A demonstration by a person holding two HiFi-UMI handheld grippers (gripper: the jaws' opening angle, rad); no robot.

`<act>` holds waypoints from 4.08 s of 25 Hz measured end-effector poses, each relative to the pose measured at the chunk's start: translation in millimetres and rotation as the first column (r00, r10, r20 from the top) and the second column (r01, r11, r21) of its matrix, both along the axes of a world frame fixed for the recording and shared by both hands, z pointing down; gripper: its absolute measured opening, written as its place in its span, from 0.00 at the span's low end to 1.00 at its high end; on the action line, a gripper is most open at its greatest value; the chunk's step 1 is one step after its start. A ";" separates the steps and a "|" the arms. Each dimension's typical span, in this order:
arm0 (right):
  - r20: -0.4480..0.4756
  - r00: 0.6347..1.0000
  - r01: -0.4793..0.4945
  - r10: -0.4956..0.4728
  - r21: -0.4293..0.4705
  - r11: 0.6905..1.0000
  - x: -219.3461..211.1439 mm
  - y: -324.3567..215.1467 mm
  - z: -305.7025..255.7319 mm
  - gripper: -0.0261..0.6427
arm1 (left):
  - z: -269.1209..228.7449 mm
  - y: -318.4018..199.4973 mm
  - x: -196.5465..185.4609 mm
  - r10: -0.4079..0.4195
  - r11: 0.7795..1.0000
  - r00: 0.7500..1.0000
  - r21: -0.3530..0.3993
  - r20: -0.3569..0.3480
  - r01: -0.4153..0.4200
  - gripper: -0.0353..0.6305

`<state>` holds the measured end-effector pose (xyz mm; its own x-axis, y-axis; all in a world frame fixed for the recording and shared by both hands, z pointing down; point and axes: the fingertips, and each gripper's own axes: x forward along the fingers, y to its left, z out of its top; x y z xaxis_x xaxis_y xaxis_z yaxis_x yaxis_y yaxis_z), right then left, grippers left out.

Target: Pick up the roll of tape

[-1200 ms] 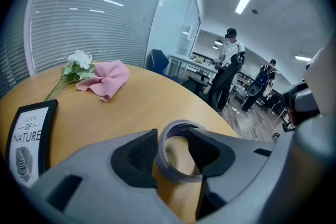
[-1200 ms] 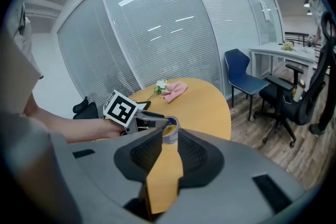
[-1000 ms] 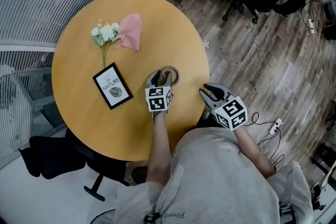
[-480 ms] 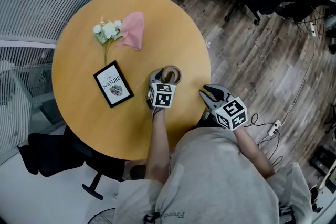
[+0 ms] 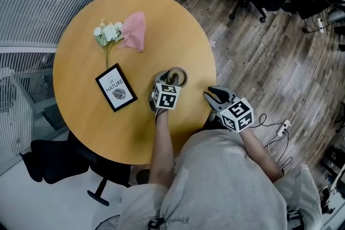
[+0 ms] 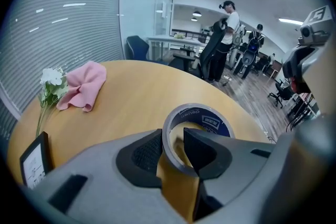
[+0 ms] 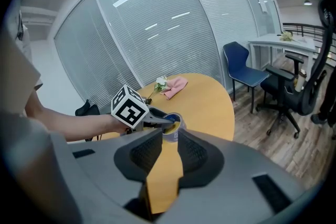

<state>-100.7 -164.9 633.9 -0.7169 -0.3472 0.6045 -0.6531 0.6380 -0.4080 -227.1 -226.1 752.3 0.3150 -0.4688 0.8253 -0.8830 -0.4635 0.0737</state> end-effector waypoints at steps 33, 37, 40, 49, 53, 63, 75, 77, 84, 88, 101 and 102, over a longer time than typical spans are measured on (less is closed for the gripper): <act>-0.005 0.999 -0.042 0.042 -0.018 0.999 14.7 6.1 -0.8 0.17 | 2.8 -1.9 8.5 0.287 0.958 0.947 -0.050 0.144 -0.282 0.13; 0.015 0.999 -0.050 0.051 -0.018 0.999 10.6 2.4 -5.2 0.17 | -4.5 -6.5 4.7 0.251 0.968 0.959 -0.032 0.129 -0.249 0.13; 0.015 0.999 -0.048 0.048 -0.014 0.999 8.4 1.7 -5.8 0.17 | -14.7 -12.0 0.2 0.160 0.987 0.986 0.011 0.053 -0.160 0.13; 0.032 0.999 -0.038 0.038 -0.004 0.999 -0.9 -3.3 -11.5 0.17 | -44.2 -18.4 -12.8 -0.056 0.994 0.990 0.084 -0.130 0.067 0.13; 0.036 0.999 -0.029 0.029 0.005 1.000 -5.1 -4.8 -15.0 0.16 | -61.6 -14.8 -20.0 -0.142 0.980 0.972 0.115 -0.188 0.165 0.13; 0.052 0.999 -0.006 0.003 0.057 0.998 -4.0 -11.7 -33.6 0.16 | -105.7 7.4 -35.5 -0.295 0.921 0.917 0.174 -0.269 0.348 0.13; 0.137 0.989 0.043 -0.063 0.144 0.989 4.3 -3.3 -75.9 0.16 | -173.1 42.3 -22.8 -0.378 0.843 0.891 0.304 -0.250 0.443 0.13; 0.146 0.986 0.058 -0.081 0.157 0.986 8.1 0.9 -82.3 0.16 | -179.7 50.2 -13.9 -0.381 0.840 0.887 0.303 -0.261 0.450 0.13; 0.166 0.978 0.092 -0.125 0.194 0.977 30.5 18.2 -99.7 0.16 | -192.4 81.5 22.5 -0.415 0.813 0.851 0.288 -0.323 0.506 0.13; 0.173 0.976 0.097 -0.133 0.205 0.974 51.5 32.6 -103.7 0.15 | -195.0 100.0 45.9 -0.429 0.798 0.819 0.265 -0.382 0.541 0.13; 0.206 0.972 0.065 -0.114 0.230 0.971 101.0 62.0 -109.4 0.06 | -202.7 143.5 83.3 -0.454 0.768 0.787 0.265 -0.417 0.584 0.13; 0.209 0.971 0.064 -0.114 0.233 0.970 103.0 64.4 -109.9 0.05 | -202.7 146.8 83.9 -0.458 0.764 0.785 0.266 -0.418 0.588 0.13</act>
<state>2.3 -100.5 524.0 -0.8571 -0.3837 0.3437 -0.4999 0.7805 -0.3754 -143.2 -79.3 549.6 0.1348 -0.8773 0.4606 -0.9507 0.0165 0.3098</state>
